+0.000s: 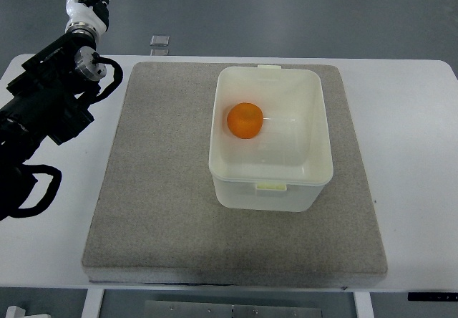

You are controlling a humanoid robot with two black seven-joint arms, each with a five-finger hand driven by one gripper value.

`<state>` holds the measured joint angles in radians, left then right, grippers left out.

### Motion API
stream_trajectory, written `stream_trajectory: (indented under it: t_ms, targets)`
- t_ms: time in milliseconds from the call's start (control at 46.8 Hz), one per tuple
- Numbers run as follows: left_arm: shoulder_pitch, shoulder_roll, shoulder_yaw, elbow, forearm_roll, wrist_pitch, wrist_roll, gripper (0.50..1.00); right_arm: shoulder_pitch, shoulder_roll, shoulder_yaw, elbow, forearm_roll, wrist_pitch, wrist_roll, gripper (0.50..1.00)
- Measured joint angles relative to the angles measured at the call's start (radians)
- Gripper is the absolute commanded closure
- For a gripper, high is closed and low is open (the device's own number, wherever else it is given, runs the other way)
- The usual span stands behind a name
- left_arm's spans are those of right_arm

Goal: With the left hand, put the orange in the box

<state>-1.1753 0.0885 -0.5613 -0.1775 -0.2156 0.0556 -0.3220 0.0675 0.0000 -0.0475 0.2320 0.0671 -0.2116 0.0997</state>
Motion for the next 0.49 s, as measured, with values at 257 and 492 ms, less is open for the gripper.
stream_trajectory:
  t_ms: [257, 492]
  targets:
    - [0.002, -0.014, 0.003, 0.018, 0.000, 0.085, 0.084, 0.658, 0.000, 0.000, 0.000, 0.000, 0.000, 0.000, 0.000, 0.556]
    - [0.053, -0.016, -0.099, 0.000, -0.053, -0.159, 0.014, 0.664, 0.000, 0.000, 0.000, 0.001, 0.000, 0.000, 0.000, 0.556]
